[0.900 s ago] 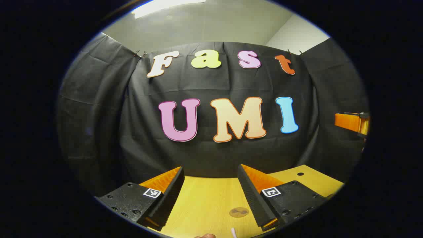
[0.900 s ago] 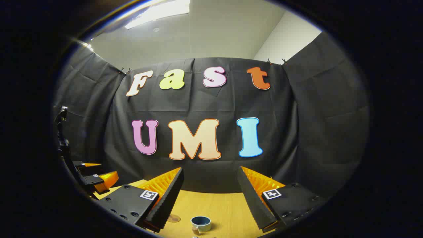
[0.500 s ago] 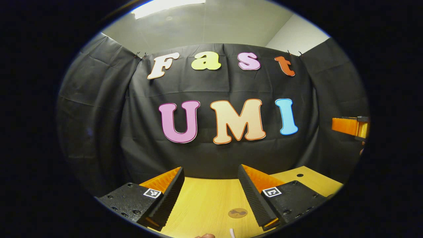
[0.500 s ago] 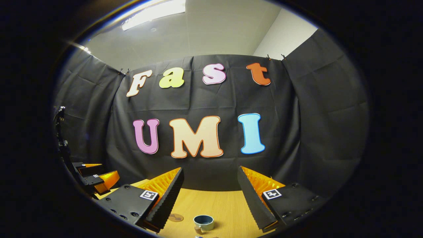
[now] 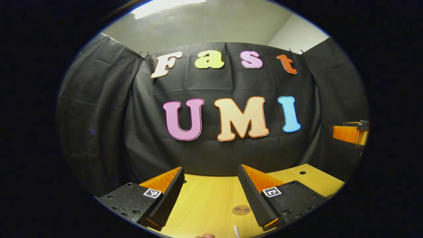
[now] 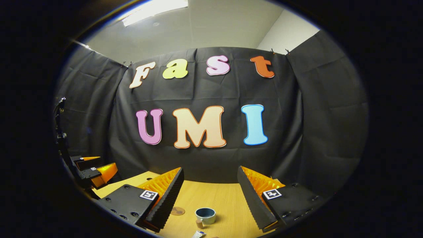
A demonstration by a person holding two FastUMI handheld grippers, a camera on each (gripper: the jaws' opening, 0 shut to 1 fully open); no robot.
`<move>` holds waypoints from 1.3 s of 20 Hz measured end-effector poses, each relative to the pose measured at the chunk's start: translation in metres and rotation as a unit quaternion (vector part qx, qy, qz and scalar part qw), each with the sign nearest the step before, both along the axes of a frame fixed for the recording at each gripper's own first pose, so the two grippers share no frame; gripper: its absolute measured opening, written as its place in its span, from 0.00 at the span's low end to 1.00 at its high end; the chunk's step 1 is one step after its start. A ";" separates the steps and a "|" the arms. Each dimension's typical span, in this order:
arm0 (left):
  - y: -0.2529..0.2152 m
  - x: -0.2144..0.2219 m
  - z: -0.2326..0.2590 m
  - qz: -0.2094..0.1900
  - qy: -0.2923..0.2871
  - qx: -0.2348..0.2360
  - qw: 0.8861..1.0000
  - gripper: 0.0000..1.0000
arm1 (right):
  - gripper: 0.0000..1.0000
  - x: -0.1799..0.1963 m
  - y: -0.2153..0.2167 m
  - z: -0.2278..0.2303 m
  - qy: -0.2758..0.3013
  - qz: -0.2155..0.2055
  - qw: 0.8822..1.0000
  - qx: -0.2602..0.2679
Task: Put the toothbrush and toothpaste on the desktop into the cup, then pick up the cup and place it on the coaster on the desktop.
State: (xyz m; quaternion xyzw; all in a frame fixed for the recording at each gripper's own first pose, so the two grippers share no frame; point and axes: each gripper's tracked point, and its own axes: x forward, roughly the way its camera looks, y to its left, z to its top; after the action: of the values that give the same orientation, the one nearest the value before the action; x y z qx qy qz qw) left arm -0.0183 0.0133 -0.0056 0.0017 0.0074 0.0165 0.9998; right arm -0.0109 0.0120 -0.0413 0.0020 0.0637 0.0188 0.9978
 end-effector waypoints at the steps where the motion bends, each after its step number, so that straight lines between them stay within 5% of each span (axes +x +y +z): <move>1: 0.002 -0.001 0.000 0.002 0.001 0.000 1.000 0.95 | 0.99 -0.001 0.001 -0.009 0.012 0.003 1.000 0.003; 6: 0.008 -0.005 0.000 0.008 0.000 0.000 1.000 0.94 | 1.00 -0.008 0.012 -0.056 0.089 0.027 0.995 0.027; 12: 0.021 -0.006 0.002 0.022 -0.003 0.007 1.000 0.95 | 0.98 -0.027 0.020 -0.138 0.206 0.058 0.976 0.030; 19: 0.036 -0.011 -0.007 0.038 0.008 0.011 0.999 0.95 | 0.99 -0.057 0.027 -0.226 0.330 0.066 0.940 0.047; 23: 0.045 -0.014 -0.013 0.047 0.016 0.013 0.999 0.95 | 0.90 -0.073 0.030 -0.275 0.402 0.059 0.911 0.074; 26: 0.051 -0.015 -0.017 0.052 0.023 0.017 0.998 0.95 | 0.97 -0.084 0.028 -0.315 0.455 0.041 0.885 0.089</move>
State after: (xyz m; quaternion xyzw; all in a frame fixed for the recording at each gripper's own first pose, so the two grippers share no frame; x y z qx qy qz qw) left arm -0.0331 0.0640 -0.0231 0.0189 0.0301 0.0682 0.9970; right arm -0.0945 0.0405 -0.3559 0.0965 0.5091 0.0619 0.8530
